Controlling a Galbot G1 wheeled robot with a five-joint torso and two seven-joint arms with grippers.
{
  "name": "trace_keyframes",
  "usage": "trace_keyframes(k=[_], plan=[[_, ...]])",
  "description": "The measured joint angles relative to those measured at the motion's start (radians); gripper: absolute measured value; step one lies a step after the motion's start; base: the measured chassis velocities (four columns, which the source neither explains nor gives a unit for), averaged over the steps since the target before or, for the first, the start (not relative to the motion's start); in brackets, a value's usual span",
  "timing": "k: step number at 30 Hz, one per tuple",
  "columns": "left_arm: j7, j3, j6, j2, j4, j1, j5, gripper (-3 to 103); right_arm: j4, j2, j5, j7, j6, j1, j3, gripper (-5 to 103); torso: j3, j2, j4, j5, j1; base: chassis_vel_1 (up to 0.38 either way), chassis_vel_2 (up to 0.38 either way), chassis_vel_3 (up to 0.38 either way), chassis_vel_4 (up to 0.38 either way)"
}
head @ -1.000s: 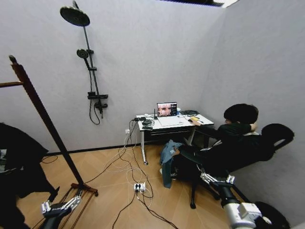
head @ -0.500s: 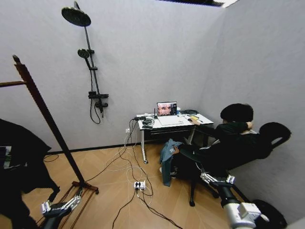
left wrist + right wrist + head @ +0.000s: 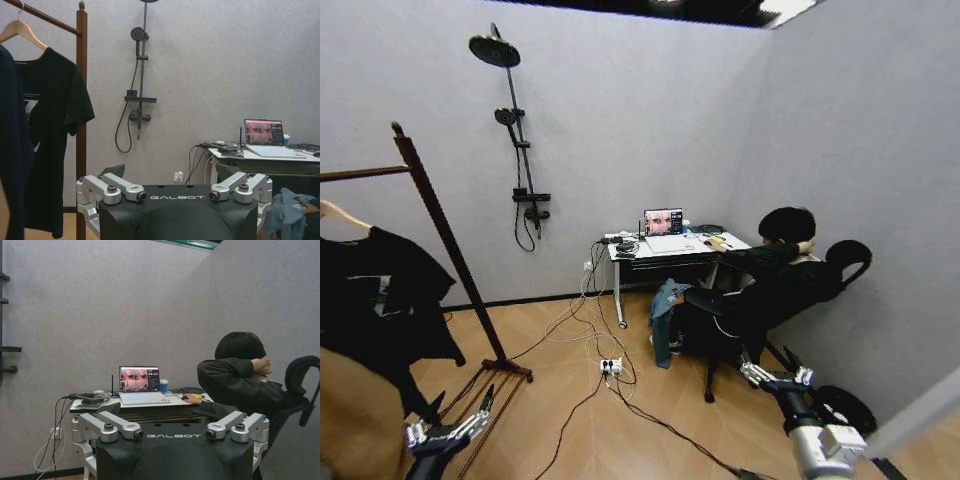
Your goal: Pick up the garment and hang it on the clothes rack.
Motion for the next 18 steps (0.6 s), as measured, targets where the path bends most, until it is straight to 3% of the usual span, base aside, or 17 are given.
trace_keyframes(k=[14, 15, 18], plan=[[0.0, 0.0, 0.0, 0.0, 0.0, 0.0, 0.0, 100, 0.0, 0.0, 0.0, 0.0, 0.0, 0.0, 0.0, 100, 0.0, 0.001, 0.0001, 0.0, -0.001, 0.347, -0.346, -0.335, 0.354], [0.0, 0.0, 0.0, 0.0, 0.0, 0.0, 0.0, 100, 0.0, 0.0, 0.0, 0.0, 0.0, 0.0, 0.0, 100, 0.0, 0.001, 0.001, -0.0008, -0.001, 0.213, -0.181, -0.249, 0.252], [0.0, 0.0, 0.0, 0.0, 0.0, 0.0, 0.0, 100, 0.0, 0.0, 0.0, 0.0, 0.0, 0.0, 0.0, 100, 0.0, 0.001, 0.0, 0.0, -0.001, 0.175, -0.044, -0.191, 0.207]])
